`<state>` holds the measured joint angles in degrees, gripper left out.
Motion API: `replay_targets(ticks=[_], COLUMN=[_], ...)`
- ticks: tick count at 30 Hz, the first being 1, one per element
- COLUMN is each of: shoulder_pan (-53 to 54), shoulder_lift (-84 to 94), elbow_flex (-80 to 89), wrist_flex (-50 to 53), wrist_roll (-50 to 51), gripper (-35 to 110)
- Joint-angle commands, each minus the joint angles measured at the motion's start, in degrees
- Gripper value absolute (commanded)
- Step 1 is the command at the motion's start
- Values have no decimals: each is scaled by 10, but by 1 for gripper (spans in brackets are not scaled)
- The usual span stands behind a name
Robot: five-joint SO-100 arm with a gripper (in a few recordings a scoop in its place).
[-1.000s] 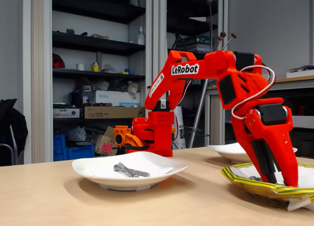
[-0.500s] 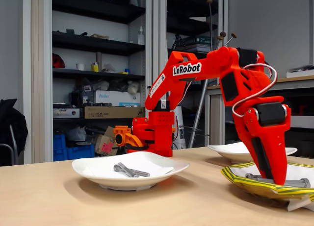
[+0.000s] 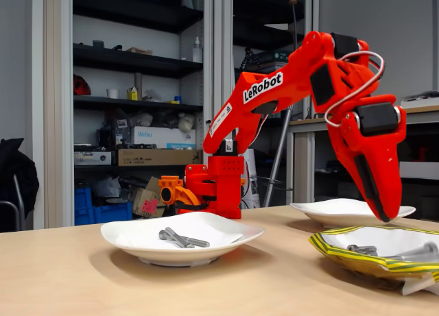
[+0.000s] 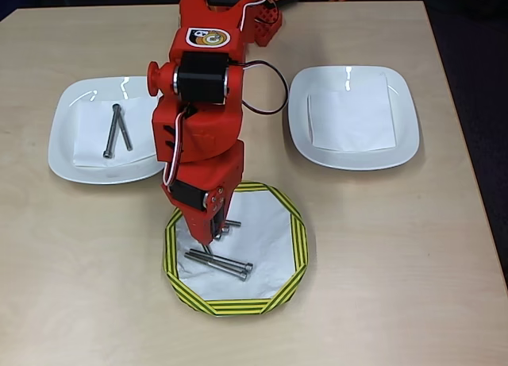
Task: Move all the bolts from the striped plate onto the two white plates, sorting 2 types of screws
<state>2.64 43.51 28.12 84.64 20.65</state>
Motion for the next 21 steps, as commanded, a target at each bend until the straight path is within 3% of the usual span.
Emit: replay_targets(ticks=[1,7,14,21], shoulder_pan=[7,-1,-24,-27], shoulder_lift=[17,4,-33,-48], elbow_flex=[-18,-20,-12,11], wrist_flex=[7,8,20,16], wrist_roll=[11,10,-12,-28], gripper=[0,0,17,18])
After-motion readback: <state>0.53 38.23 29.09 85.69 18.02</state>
